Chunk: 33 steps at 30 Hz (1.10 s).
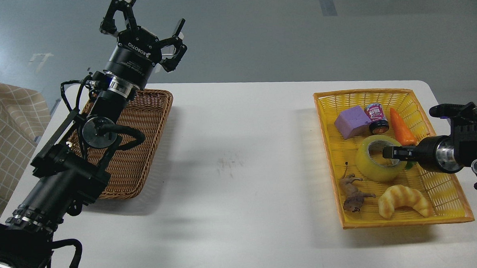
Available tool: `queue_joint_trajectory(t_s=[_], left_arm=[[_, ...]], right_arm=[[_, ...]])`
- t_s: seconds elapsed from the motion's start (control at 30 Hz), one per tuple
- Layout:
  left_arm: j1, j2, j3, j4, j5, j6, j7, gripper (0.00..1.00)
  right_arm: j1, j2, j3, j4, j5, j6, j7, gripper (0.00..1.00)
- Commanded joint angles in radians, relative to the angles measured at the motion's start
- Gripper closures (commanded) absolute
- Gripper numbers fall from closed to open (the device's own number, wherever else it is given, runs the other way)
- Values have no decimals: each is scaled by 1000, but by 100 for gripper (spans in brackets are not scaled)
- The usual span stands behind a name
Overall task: Place and transfer tape with both arms
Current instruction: 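Grasp the yellow tape roll through its hole with the right gripper, then carry the tape roll out of the basket and set it on the table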
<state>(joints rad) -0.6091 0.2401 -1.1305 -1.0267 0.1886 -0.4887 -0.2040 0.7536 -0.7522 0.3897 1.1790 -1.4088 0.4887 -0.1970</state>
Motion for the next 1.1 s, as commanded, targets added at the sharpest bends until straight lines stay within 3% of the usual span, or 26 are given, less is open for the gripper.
queue_joint_trajectory(t_s=[0.0,0.03,0.33,0.63,0.87,1.07], left_arm=[[0,-1,0,0,0,0,0,2],[0,-1,0,0,0,0,0,2],[-4,-1,0,0,0,0,0,2],[-5,2,0,0,0,0,0,2],[-4,-1,0,0,0,0,0,2],[-5,-7,0,0,0,0,0,2]], right_arm=[[6,-1,-20,-2,-2,0,-10,93],[7,-1,-26,-2,-2,0,-12,100],[46,-16,-29,28,8,0,-10,100],[148,-133,-22,220,10,0,-9,100],[266,-93,-23,217,10,0,-2,100],[311,45,-31,169,10,0,-2,100]])
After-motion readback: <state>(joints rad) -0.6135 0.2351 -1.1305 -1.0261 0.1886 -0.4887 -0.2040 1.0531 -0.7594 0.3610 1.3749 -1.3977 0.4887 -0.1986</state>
